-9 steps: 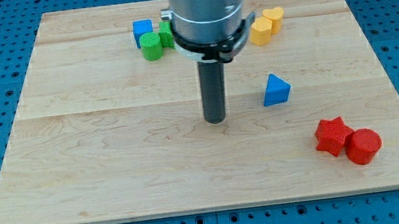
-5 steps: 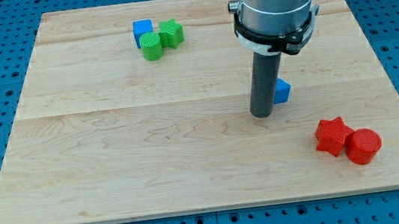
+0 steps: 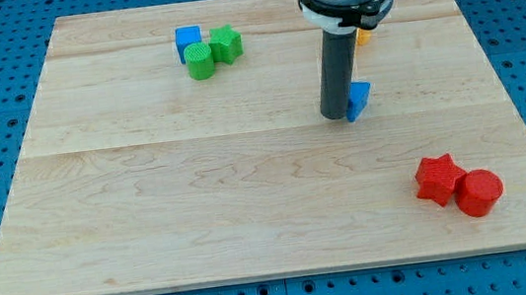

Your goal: Push the blue triangle into the green star

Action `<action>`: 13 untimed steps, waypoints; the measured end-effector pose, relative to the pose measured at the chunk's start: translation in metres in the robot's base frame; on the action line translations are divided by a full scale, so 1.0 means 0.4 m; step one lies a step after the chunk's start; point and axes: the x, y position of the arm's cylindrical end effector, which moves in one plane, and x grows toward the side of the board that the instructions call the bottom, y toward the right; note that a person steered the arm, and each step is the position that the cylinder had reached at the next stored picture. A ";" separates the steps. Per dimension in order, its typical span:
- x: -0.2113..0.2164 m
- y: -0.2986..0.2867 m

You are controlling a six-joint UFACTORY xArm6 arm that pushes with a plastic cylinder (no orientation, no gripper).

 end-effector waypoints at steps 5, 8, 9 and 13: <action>-0.150 -0.178; -0.100 -0.001; -0.175 -0.138; -0.148 -0.030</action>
